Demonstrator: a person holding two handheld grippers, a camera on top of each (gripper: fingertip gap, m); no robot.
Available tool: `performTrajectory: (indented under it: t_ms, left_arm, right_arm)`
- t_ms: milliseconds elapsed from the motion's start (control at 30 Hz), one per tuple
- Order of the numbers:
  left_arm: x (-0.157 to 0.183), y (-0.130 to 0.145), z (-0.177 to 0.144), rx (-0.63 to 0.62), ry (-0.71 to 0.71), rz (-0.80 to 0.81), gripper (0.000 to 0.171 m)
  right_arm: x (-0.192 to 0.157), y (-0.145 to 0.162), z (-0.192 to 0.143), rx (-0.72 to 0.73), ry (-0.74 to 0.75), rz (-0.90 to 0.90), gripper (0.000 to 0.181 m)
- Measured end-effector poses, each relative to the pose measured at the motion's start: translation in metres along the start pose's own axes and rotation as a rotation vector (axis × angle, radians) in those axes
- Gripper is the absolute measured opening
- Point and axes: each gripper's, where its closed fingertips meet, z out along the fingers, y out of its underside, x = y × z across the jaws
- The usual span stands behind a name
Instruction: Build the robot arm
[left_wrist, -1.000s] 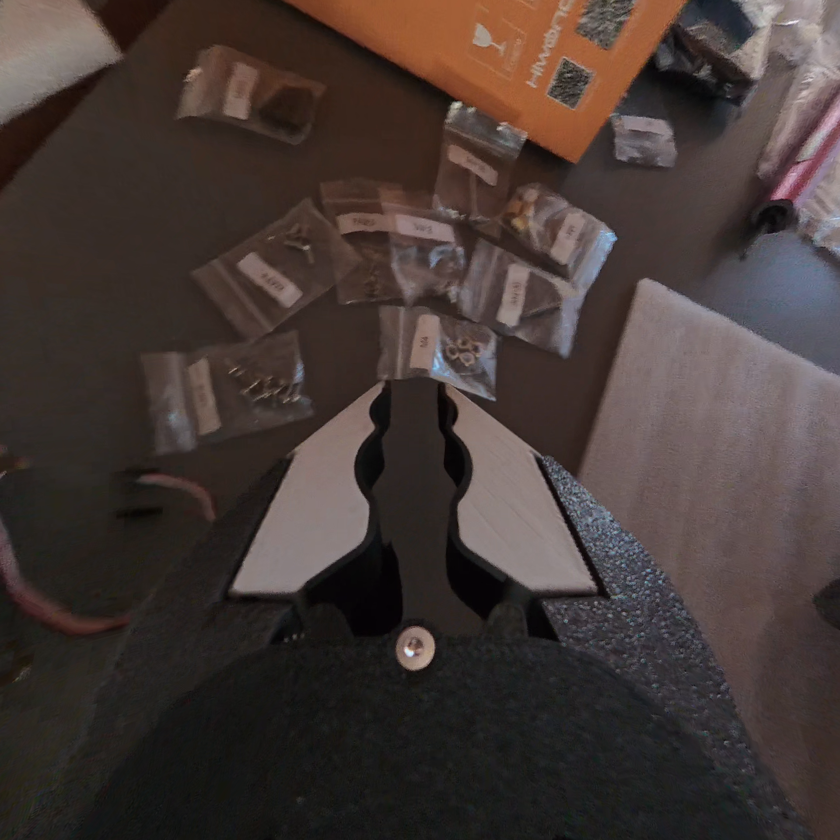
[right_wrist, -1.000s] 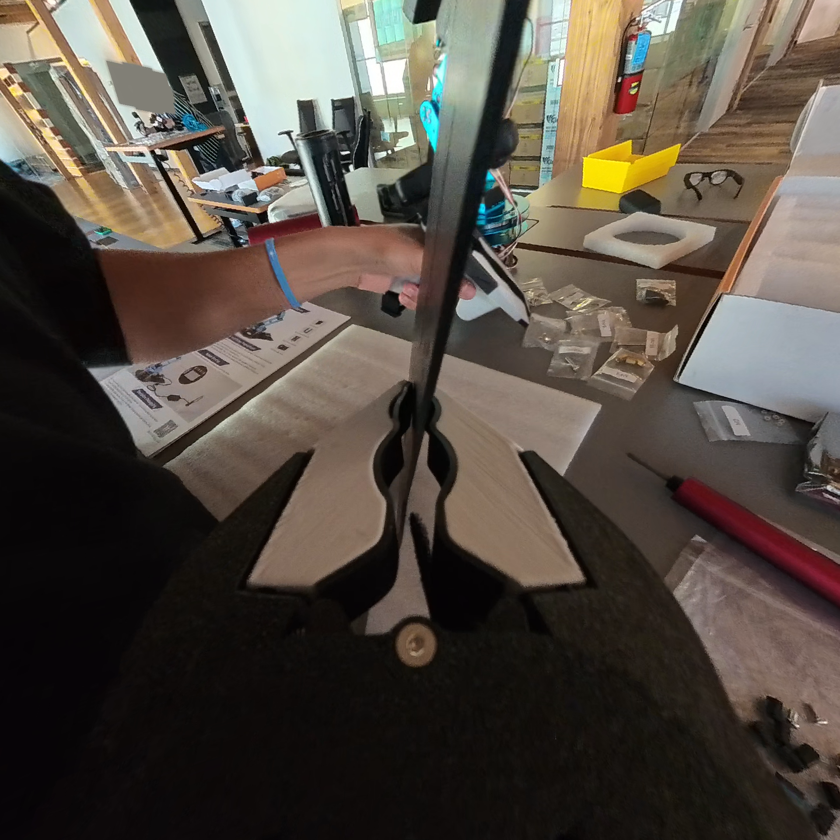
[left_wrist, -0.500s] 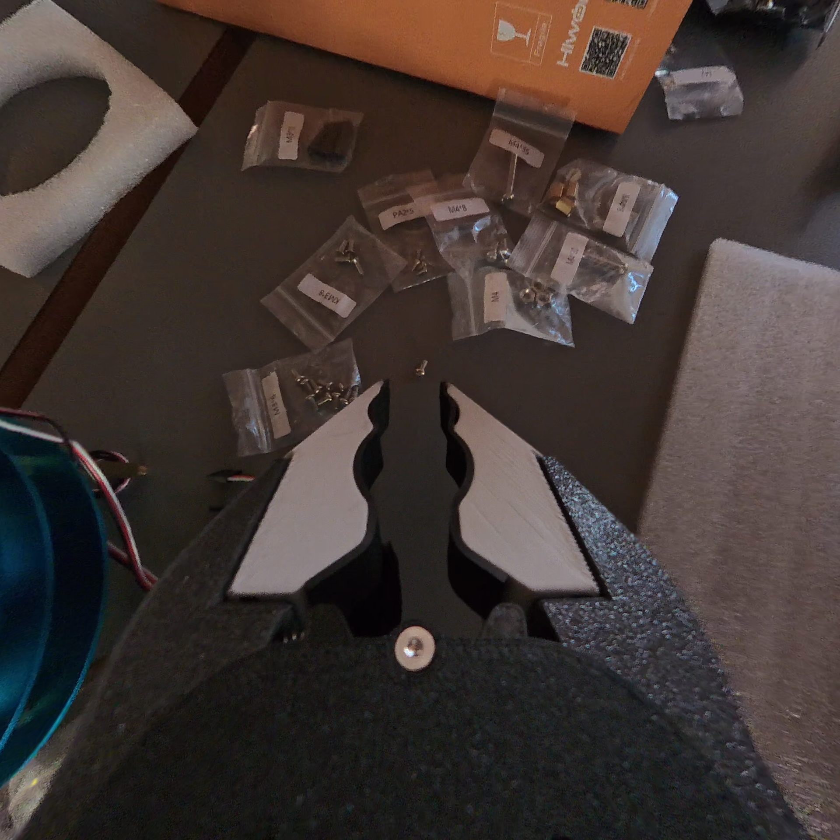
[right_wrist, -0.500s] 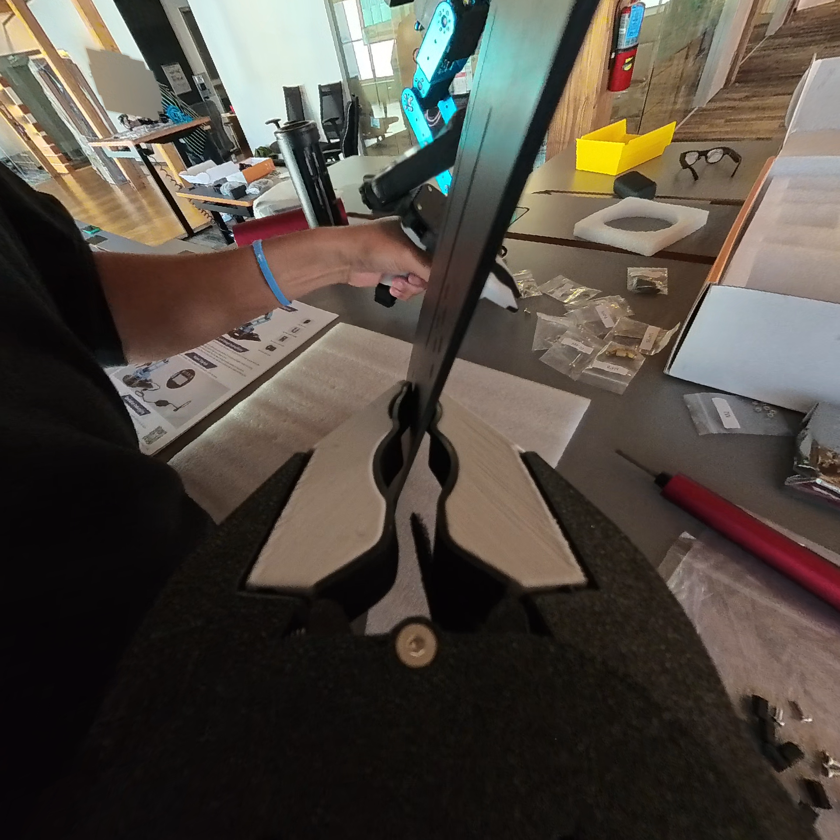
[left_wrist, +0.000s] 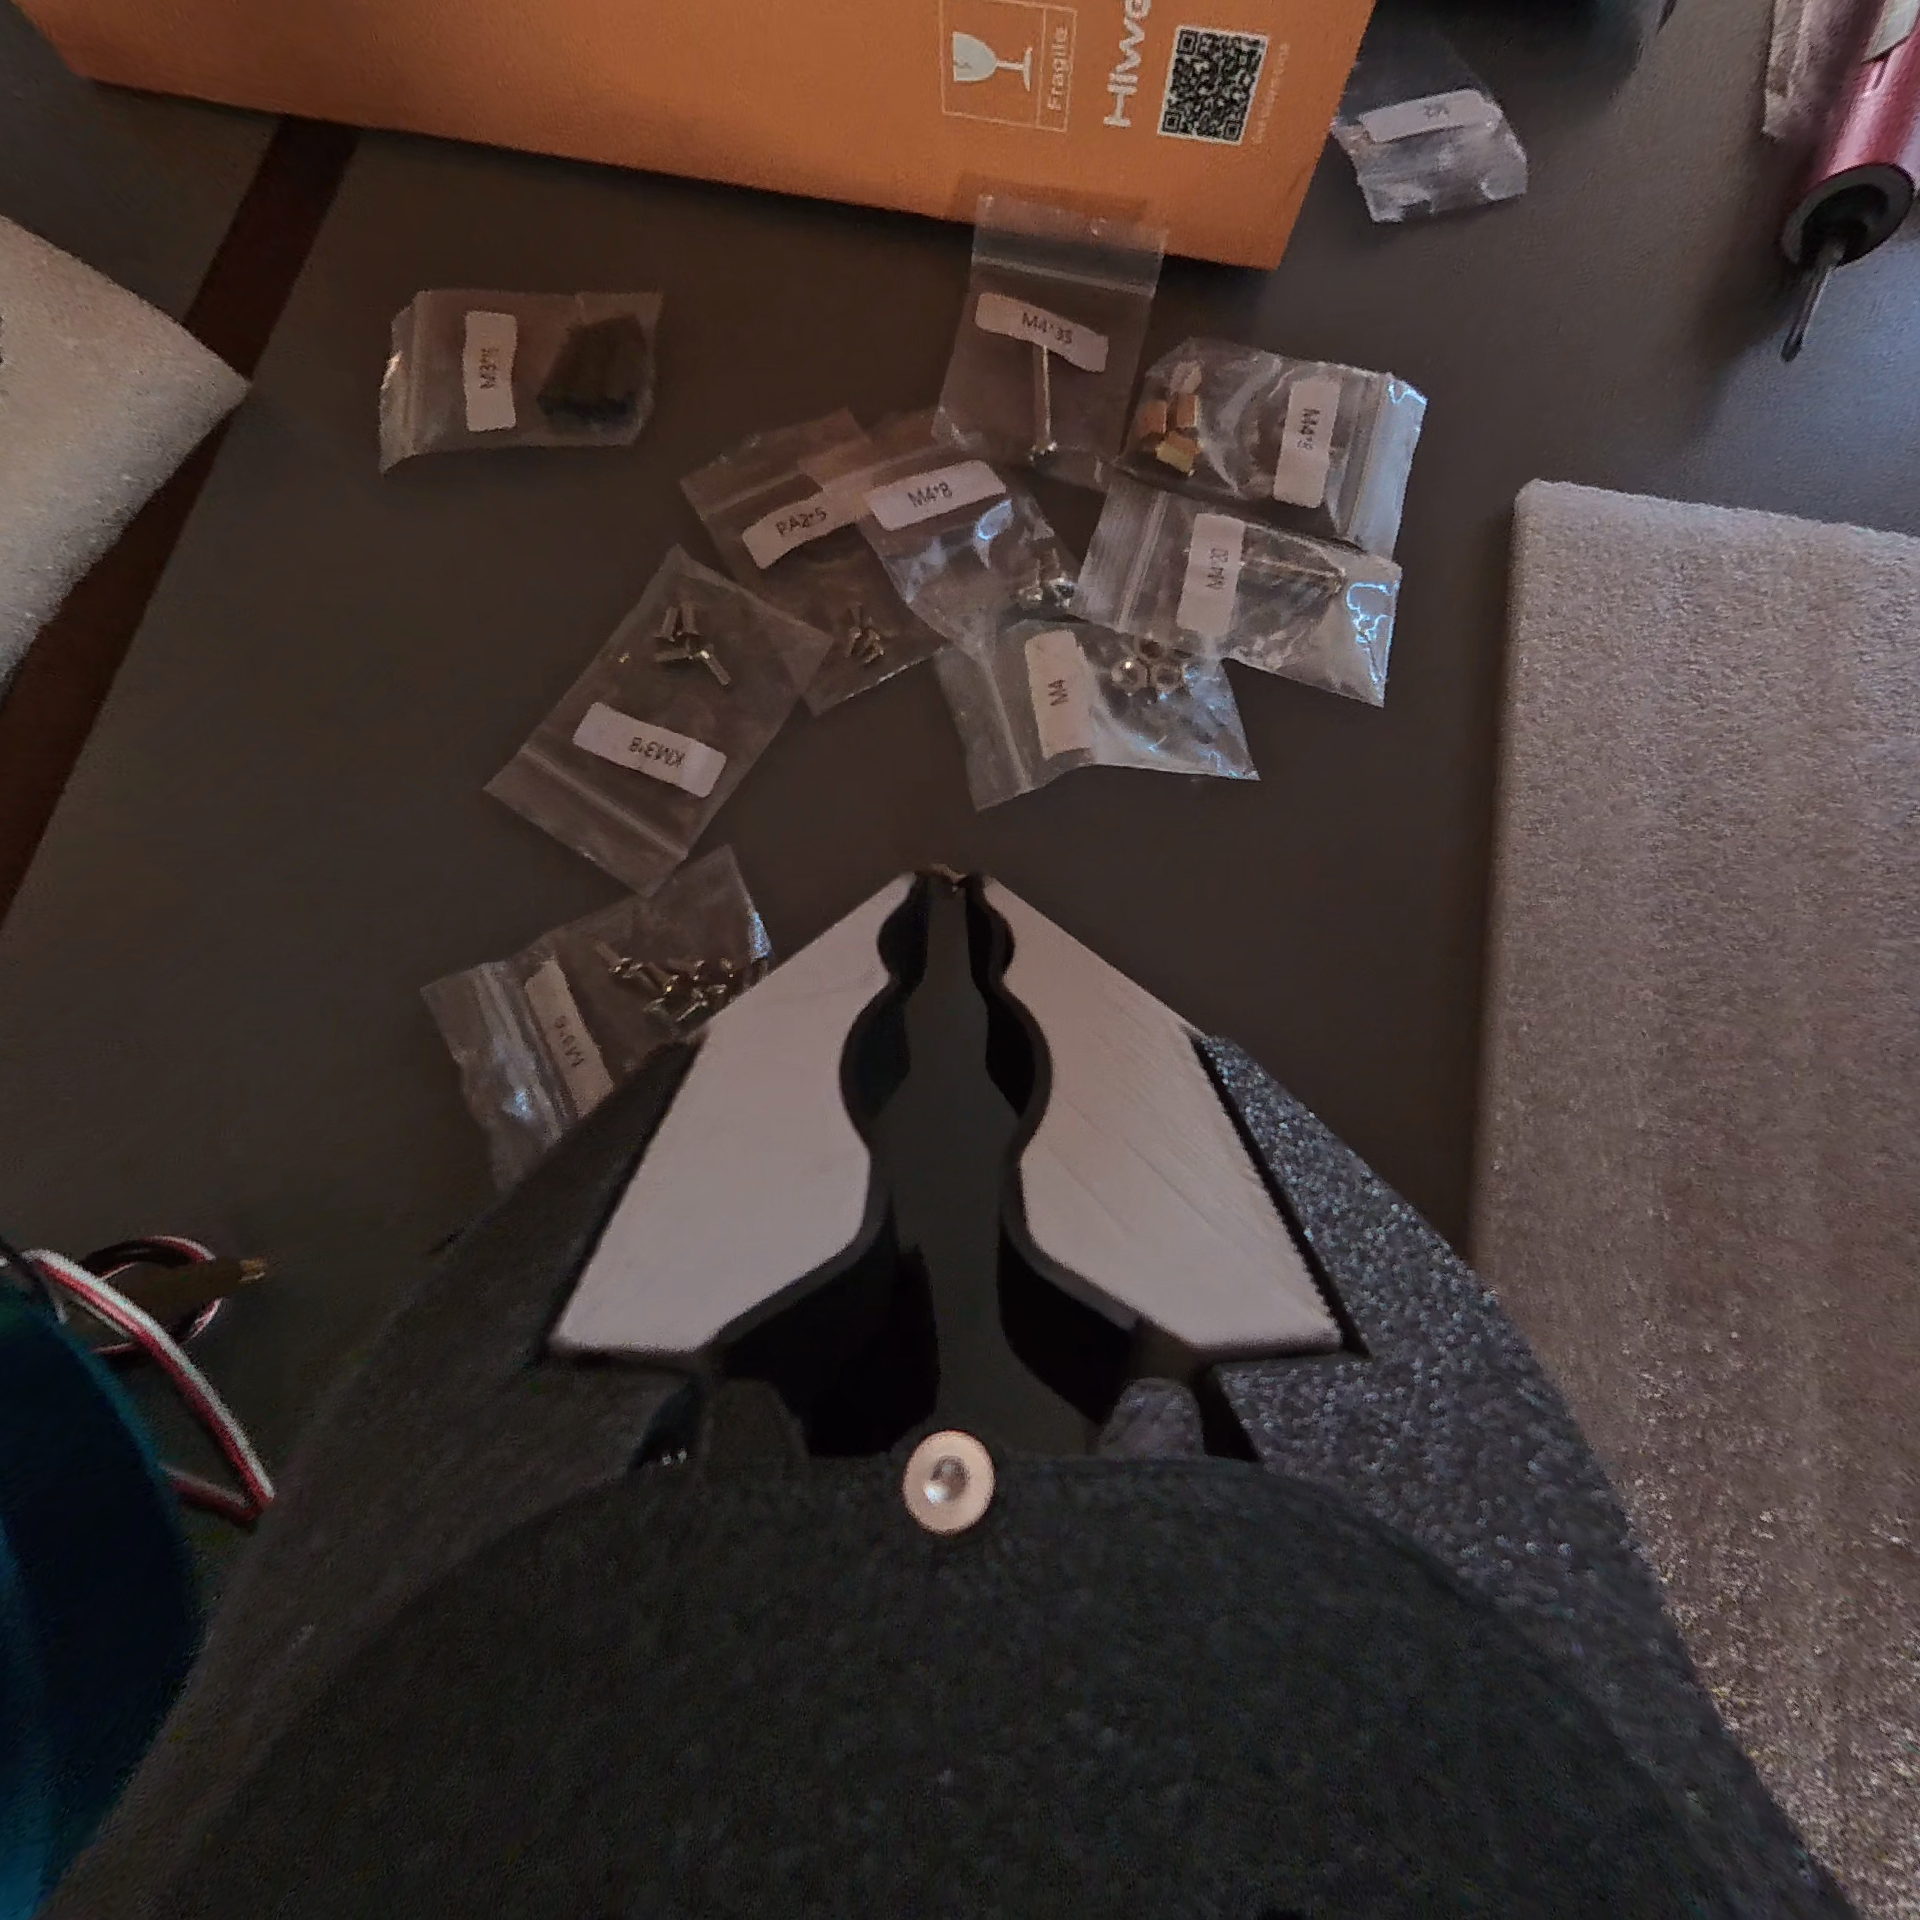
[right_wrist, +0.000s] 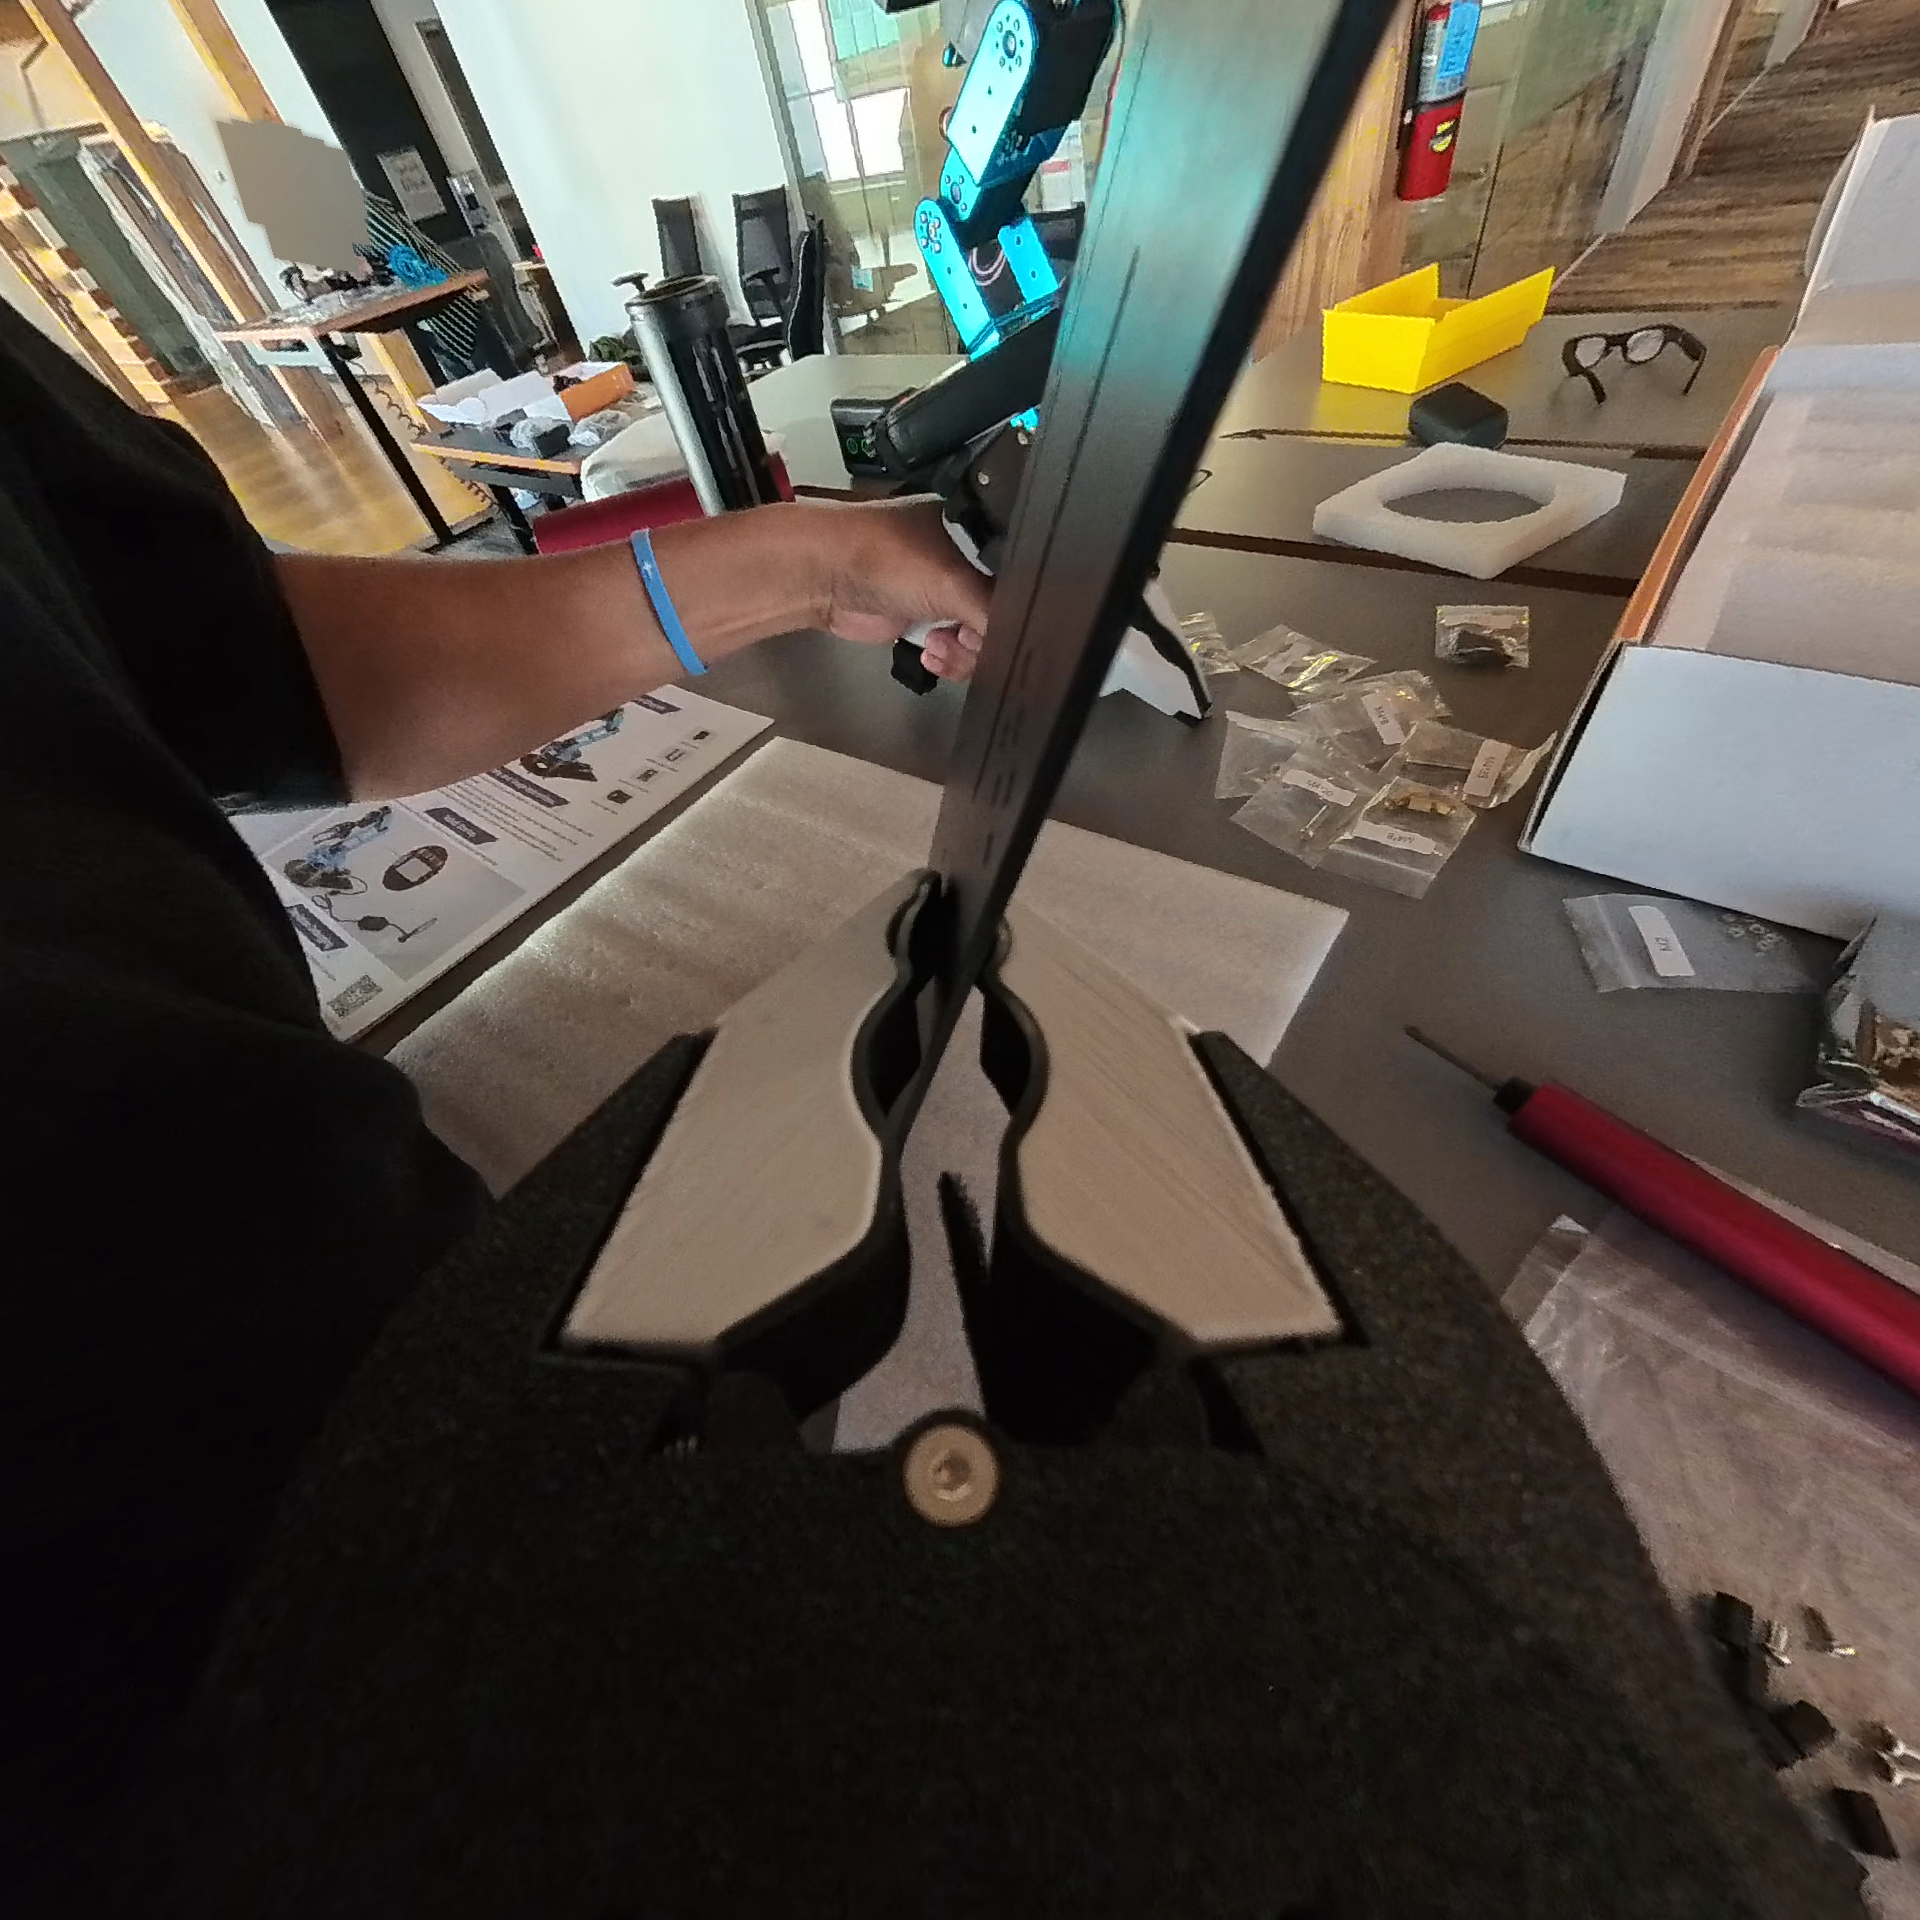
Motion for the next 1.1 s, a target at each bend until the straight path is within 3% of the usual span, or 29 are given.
performTrajectory:
  t_ms: [400, 567, 667, 767, 867, 967, 1100]
  left_arm:
    - [0.003, -0.003, -0.002, 0.055, 0.011, -0.004, 0.0]
    - [0.026, -0.004, -0.032, 0.107, 0.06, 0.026, 0.0]
    - [0.07, 0.017, -0.07, 0.062, 0.134, 0.103, 0.0]
    - [0.13, 0.058, -0.108, -0.039, 0.252, 0.233, 0.0]
    - [0.179, 0.097, -0.126, -0.143, 0.371, 0.34, 0.0]
    - [0.192, 0.121, -0.125, -0.219, 0.391, 0.388, 0.0]
    - [0.194, 0.121, -0.125, -0.202, 0.335, 0.315, 0.01]
  right_arm:
    - [0.0, -0.001, 0.002, -0.012, 0.0, -0.012, 0.002]
    - [-0.002, -0.002, 0.003, -0.015, -0.004, -0.022, 0.002]
    - [-0.003, -0.002, 0.003, -0.021, -0.007, -0.031, 0.002]
    - [-0.003, -0.002, 0.003, -0.025, -0.004, -0.03, 0.002]
    - [-0.002, -0.003, 0.004, -0.027, -0.003, -0.035, 0.002]
    - [-0.004, -0.004, 0.005, -0.034, -0.008, -0.052, 0.002]
    - [-0.007, -0.004, 0.006, -0.045, -0.014, -0.074, 0.002]
